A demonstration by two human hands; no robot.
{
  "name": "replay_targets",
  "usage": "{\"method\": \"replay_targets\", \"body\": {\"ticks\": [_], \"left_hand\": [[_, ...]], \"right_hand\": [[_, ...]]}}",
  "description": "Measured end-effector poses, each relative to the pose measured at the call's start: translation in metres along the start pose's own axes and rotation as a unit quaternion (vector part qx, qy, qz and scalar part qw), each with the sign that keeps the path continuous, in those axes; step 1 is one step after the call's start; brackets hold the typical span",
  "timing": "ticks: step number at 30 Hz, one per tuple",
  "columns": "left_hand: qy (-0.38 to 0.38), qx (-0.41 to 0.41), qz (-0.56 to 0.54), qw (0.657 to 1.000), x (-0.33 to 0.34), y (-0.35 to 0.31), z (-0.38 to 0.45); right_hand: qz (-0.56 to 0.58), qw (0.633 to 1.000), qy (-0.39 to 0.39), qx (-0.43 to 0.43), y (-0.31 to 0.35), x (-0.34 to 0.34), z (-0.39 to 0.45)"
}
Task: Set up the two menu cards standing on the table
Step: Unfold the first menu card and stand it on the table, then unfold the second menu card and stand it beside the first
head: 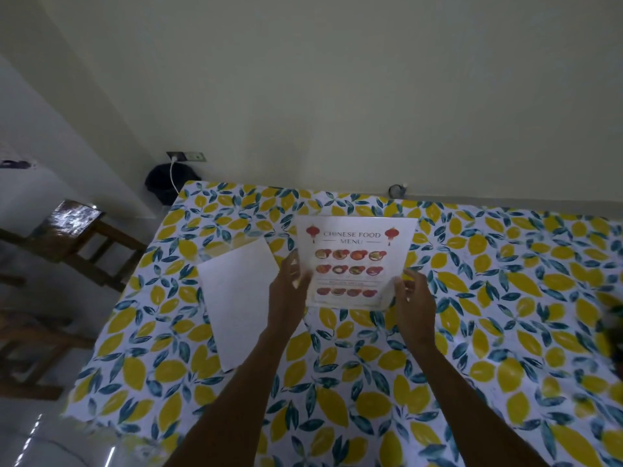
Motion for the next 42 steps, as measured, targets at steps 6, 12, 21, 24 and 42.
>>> {"method": "replay_targets", "body": {"ticks": [6,12,21,24,42], "left_hand": [[0.006,-0.063,0.008,0.998,-0.029,0.043,-0.013],[0.009,-0.128,0.075,0.989,-0.081,0.117,-0.010],[0.044,-0.145,0.183,0.971,-0.133,0.191,0.011],[0.054,-0.124,0.151,0.979,-0.138,0.196,0.009],[0.043,-0.060,0.033,0.997,-0.212,0.189,-0.020]], "right_hand": [[-0.005,0.994,0.003,0.111,-0.008,0.035,-0.052],[-0.074,0.984,0.149,0.070,0.027,0.123,-0.110],[-0.284,0.941,0.180,-0.043,0.087,0.261,-0.130],[-0.335,0.932,0.139,0.007,0.093,0.262,-0.137],[0.039,0.962,0.260,0.079,0.077,0.138,-0.172]]}}
Point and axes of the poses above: each hand's wrist, its own z-axis towards the middle knuckle, its own x-axis out of the palm, y = z × x, the point moved 4 cm from there along z, towards the middle knuckle, and after that the axes turned 3 degrees about -y, right-handed, at the moved point
